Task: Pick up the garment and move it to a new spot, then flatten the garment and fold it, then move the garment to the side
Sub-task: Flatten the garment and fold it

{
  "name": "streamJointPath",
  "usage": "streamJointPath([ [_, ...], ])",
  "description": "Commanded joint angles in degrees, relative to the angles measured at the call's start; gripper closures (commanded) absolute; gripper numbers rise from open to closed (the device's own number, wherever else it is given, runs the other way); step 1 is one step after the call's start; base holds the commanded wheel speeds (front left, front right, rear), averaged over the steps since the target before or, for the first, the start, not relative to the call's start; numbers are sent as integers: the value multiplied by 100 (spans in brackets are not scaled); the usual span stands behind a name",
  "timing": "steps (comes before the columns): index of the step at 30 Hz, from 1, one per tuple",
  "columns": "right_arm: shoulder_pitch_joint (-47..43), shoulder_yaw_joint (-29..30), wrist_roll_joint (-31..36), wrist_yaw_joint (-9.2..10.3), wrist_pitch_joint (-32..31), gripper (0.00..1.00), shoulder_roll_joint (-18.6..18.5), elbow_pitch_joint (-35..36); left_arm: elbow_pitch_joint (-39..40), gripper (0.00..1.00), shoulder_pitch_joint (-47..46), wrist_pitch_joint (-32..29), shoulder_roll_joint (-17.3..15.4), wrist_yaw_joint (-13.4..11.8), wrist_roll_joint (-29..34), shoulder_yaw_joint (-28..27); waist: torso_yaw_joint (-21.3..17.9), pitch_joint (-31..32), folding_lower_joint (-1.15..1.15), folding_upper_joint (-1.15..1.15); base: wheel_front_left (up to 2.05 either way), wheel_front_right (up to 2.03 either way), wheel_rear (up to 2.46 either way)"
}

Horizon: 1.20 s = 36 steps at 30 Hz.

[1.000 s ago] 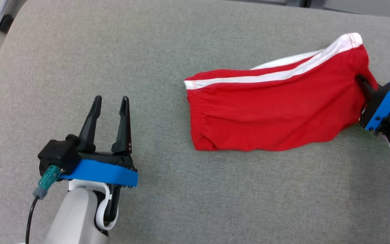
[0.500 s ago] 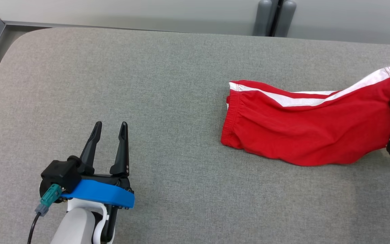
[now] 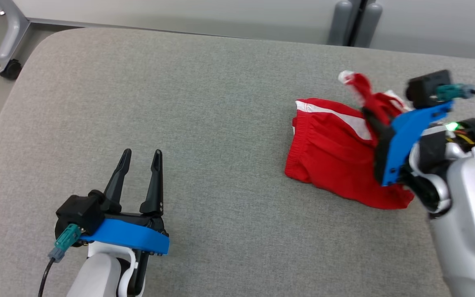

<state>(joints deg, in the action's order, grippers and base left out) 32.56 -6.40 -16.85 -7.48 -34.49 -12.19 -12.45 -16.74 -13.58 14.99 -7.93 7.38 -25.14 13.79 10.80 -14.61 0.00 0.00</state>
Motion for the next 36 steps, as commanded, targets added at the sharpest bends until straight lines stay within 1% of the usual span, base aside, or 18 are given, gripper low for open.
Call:
streamJointPath([
  [1,54,-68,-21,-3,-24,100,32,-44,-2,0,-85,25,6,13,7,-4,32,-17,0,0,0,0,0],
  [4,201,-392,-82,-3,-92,100,133,-318,-19,0,-109,26,25,13,-19,32,139,-35,0,0,0,0,0],
  [8,355,-617,-165,-3,-20,100,269,-792,-40,0,-138,25,56,13,-50,85,281,-61,0,0,0,0,0],
  [9,379,-662,-177,-3,1,97,296,-879,-44,0,-149,26,63,13,-54,98,308,-66,0,0,0,0,0],
  [10,402,-708,-178,-3,43,51,310,-957,-48,0,-158,25,67,13,-48,98,330,-66,0,0,0,0,0],
  [11,430,-743,-196,-3,85,1,319,-1026,-52,0,-162,25,67,13,-44,97,343,-66,0,0,0,0,0],
  [14,506,-912,-333,-3,188,0,326,-1105,-61,0,-150,25,70,13,-49,72,349,-52,0,0,0,0,0],
  [16,524,-1116,-578,-3,203,0,317,-1011,-70,0,-98,25,59,13,-43,40,309,-16,0,0,0,0,0],
  [20,575,-1390,-1075,-2,424,0,131,-522,-94,0,1,25,34,12,-28,-6,170,128,0,0,0,0,0],
  [22,523,-1380,-1256,-3,588,0,49,-213,-101,0,32,26,17,12,-21,-26,89,211,0,0,0,0,0],
  [26,288,-1113,-1213,-3,968,0,-246,233,-130,0,96,26,-15,12,-11,-72,-66,411,0,0,0,0,0],
  [29,-21,-674,-1053,-2,1243,0,-396,354,-136,0,176,25,-21,13,-10,-67,-147,544,0,0,0,0,0],
  [31,-298,-338,-891,-3,1400,0,-445,313,-134,0,188,25,-23,12,-5,-54,-175,599,0,0,0,0,0],
  [33,-605,-57,-747,-3,1530,0,-430,207,-133,0,213,25,-29,12,-3,-45,-195,635,0,0,0,0,0],
  [36,-962,297,-515,-3,1782,0,-293,-38,-125,0,243,25,-46,12,3,-42,-215,646,0,0,0,0,0],
])
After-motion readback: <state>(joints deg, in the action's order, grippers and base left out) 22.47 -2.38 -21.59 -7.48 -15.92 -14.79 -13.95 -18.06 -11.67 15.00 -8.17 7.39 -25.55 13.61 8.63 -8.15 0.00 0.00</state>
